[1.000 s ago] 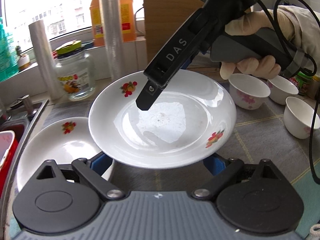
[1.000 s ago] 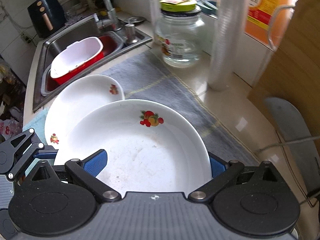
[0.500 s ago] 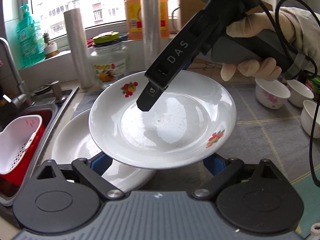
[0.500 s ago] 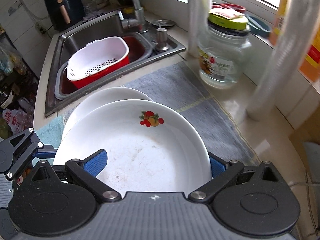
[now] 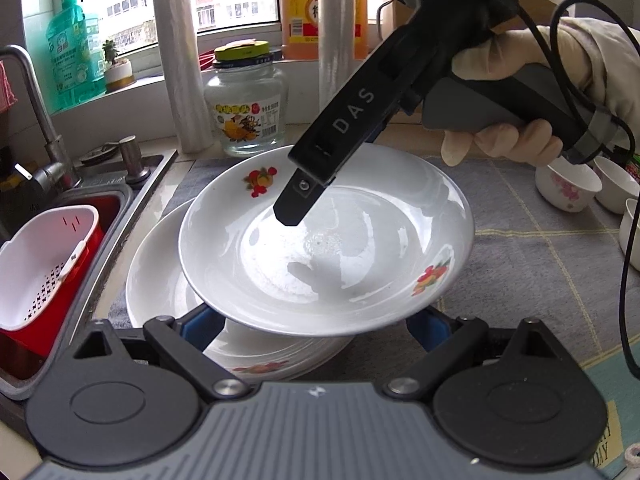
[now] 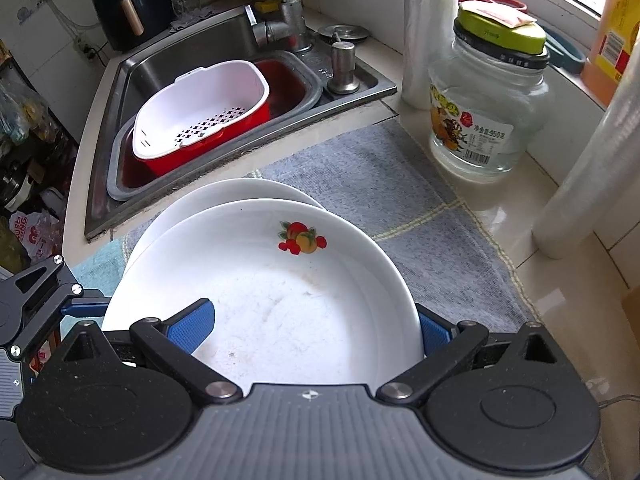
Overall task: Organize plates and bowls
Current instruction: 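Lift the plate with both grippers and carry it toward the plate stack by the sink, then lower the plate onto the stack and open both grippers, then move both grippers to the white bowls by the cutting board, then grasp the plain white bowl rim with the right gripper while the left gripper grasps the opposite rim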
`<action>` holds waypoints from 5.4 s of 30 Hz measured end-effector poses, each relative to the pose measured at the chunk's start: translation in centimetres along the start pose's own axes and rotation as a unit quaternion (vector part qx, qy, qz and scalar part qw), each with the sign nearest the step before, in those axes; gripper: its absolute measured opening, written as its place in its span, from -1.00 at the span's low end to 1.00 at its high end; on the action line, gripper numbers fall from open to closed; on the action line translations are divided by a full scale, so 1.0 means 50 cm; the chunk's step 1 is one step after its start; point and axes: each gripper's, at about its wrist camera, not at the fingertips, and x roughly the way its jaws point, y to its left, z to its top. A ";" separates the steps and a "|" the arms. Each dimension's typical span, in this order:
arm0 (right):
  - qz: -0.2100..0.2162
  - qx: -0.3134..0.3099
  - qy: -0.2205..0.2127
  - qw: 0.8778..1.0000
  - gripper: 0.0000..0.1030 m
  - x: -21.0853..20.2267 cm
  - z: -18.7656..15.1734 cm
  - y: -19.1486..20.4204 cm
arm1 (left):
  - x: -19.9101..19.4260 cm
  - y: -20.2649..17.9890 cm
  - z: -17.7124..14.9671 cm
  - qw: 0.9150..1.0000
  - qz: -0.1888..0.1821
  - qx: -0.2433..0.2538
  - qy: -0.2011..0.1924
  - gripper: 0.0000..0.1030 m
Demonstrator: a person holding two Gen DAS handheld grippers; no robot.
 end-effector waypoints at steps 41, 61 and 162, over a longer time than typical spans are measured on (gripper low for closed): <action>-0.015 -0.034 0.030 0.999 1.00 0.048 0.036 0.032 | 0.036 0.082 0.017 0.993 -0.076 -0.056 0.078 0.86; -0.007 -0.033 0.038 0.999 1.00 0.043 0.029 0.031 | 0.027 0.101 0.012 0.991 -0.073 -0.062 0.097 0.87; -0.236 0.223 -0.136 0.936 1.00 -0.393 -0.858 -0.107 | 0.084 -0.611 0.072 0.975 -0.179 0.133 -0.007 0.98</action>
